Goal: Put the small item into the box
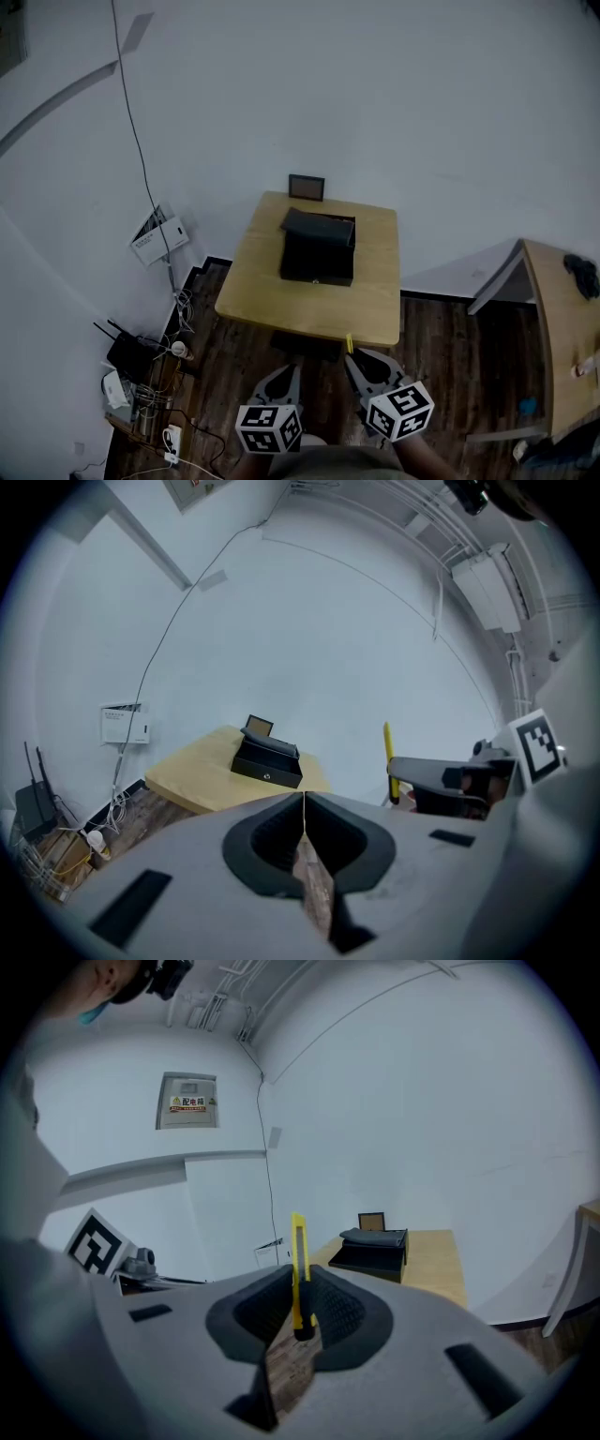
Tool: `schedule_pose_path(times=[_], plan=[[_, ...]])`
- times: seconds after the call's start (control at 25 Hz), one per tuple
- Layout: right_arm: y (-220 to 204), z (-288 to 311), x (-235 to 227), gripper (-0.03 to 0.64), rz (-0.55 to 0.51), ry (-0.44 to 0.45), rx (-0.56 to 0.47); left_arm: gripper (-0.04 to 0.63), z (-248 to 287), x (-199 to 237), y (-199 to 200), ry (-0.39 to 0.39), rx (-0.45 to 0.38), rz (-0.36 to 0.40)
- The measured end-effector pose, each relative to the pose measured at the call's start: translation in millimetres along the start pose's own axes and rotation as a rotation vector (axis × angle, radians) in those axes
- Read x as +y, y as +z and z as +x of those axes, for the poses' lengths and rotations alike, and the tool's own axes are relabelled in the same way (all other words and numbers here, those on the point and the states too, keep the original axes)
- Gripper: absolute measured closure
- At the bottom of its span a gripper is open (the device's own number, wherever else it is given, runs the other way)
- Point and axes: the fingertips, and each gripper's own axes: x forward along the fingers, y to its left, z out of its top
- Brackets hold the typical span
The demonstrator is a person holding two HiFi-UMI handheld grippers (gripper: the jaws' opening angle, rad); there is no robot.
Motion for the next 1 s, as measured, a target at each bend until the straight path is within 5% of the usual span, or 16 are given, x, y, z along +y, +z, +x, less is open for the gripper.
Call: schedule_pose_path(times=[1.0], plan=[[45.6, 140.8, -56.8, 0.568, -0.001, -0.066, 0.002, 0.592, 96.2, 89.7, 54.1, -0.029, 0.060, 0.004]])
